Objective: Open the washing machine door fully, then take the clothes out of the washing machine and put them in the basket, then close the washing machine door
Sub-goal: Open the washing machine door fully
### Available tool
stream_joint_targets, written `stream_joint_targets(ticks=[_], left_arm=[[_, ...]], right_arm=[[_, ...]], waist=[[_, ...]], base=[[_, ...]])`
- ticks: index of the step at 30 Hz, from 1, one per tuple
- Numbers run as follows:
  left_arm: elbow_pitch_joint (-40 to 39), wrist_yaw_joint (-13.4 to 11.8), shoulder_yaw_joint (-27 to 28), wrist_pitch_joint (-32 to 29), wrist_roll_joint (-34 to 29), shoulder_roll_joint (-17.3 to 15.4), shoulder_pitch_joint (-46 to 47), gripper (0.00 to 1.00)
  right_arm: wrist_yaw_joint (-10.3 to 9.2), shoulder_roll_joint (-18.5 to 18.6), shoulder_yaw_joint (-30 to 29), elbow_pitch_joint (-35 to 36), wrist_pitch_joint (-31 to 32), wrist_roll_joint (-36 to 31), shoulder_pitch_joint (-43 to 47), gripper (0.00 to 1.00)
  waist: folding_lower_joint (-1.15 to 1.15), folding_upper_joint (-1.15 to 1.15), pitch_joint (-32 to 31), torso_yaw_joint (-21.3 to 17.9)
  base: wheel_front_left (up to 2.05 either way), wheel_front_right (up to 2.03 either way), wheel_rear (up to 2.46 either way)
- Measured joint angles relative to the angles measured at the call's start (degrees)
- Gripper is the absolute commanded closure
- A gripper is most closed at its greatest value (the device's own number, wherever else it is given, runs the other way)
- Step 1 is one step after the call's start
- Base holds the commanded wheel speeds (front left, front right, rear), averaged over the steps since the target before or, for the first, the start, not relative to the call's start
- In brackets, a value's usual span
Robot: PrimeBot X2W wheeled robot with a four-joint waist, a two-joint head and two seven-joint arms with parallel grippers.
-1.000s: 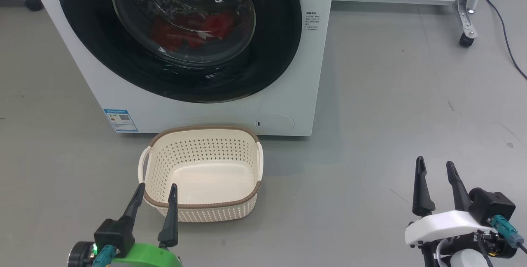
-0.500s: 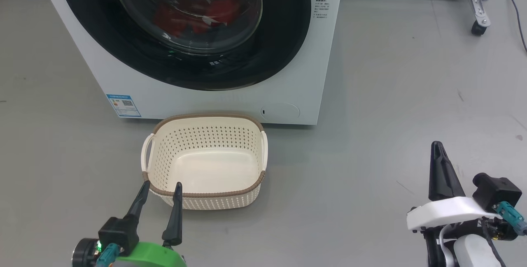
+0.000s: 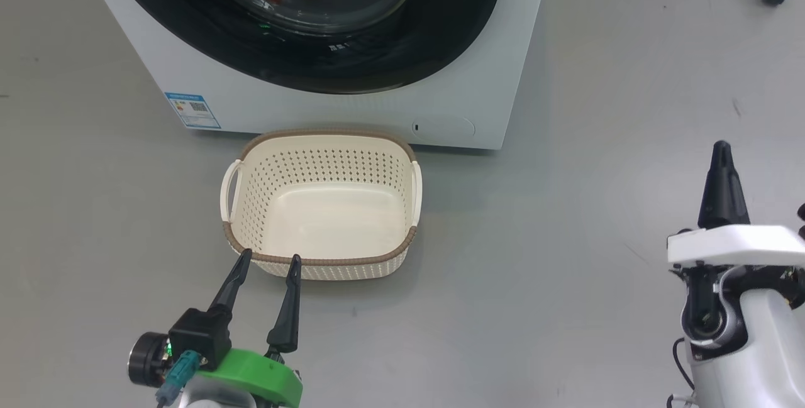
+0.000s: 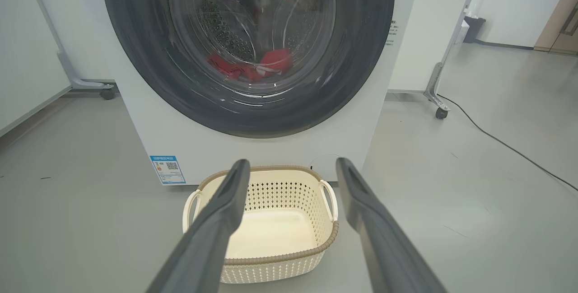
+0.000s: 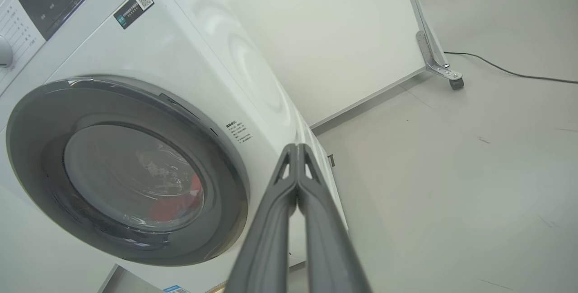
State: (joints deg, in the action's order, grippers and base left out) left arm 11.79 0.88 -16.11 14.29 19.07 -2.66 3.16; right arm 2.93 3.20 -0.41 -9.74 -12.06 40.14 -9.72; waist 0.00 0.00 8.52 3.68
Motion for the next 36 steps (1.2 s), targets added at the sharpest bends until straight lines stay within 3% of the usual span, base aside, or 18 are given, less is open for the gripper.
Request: stream_joint_targets(ticks=[12, 15, 28, 36], left_arm=[[-1.3, 0.5, -2.7, 0.0, 0.4, 0.1, 3.8, 0.00], [-1.7, 0.5, -3.2, 0.0, 1.0, 0.1, 5.1, 0.00], [-2.9, 0.5, -5.2, 0.0, 2.7, 0.3, 10.3, 0.00], [-2.9, 0.5, -5.7, 0.0, 3.7, 0.3, 12.1, 0.00]], right_arm=[[-0.10, -0.1, -7.3, 0.3, 7.6, 17.1, -15.9, 1.00], [-1.43, -0.1, -10.1, 0.4, 10.0, 24.6, -20.2, 1.00], [-6.13, 2.0, -10.2, -1.0, 17.2, 26.8, -36.4, 1.00], [-7.90, 3.4, -9.2, -4.3, 21.9, 28.4, -44.2, 1.00]], waist=[[0.00, 0.00, 7.0, 2.7], [0.00, 0.00, 8.8, 3.4], [0.00, 0.00, 16.3, 6.7], [0.00, 0.00, 20.0, 8.6]], base=[[0.00, 0.00, 0.00], [0.00, 0.00, 0.00], [0.00, 0.00, 0.00], [0.00, 0.00, 0.00]])
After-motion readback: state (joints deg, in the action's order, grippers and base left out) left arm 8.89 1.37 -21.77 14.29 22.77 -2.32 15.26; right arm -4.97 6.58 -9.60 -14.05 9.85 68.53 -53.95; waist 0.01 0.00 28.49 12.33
